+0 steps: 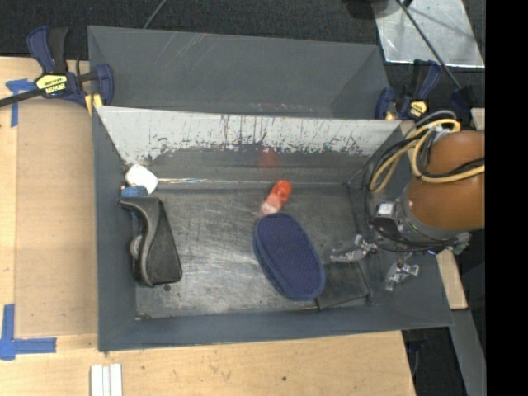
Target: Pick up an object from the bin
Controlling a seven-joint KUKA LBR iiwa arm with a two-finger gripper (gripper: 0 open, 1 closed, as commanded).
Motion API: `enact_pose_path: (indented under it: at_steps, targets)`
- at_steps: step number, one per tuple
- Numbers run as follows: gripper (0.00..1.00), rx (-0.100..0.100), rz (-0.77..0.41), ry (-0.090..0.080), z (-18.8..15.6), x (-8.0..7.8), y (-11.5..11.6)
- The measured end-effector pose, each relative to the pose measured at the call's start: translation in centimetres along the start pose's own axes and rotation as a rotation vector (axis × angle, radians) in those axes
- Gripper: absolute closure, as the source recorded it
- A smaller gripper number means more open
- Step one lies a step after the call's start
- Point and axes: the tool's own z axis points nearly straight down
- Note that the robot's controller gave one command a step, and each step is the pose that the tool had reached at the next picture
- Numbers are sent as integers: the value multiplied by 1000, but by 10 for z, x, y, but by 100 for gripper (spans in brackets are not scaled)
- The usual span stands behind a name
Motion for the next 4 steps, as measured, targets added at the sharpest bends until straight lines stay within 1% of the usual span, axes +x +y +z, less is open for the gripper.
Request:
enact_pose_path:
  at_steps: [1,2,3,4]
  targets:
    - [0,2,-136,3,25,-15,7]
    - [0,1,-133,1,24,-16,7]
    - [100,9,-134,-8,22,-20,5]
    - [100,4,-131,0,15,-20,4]
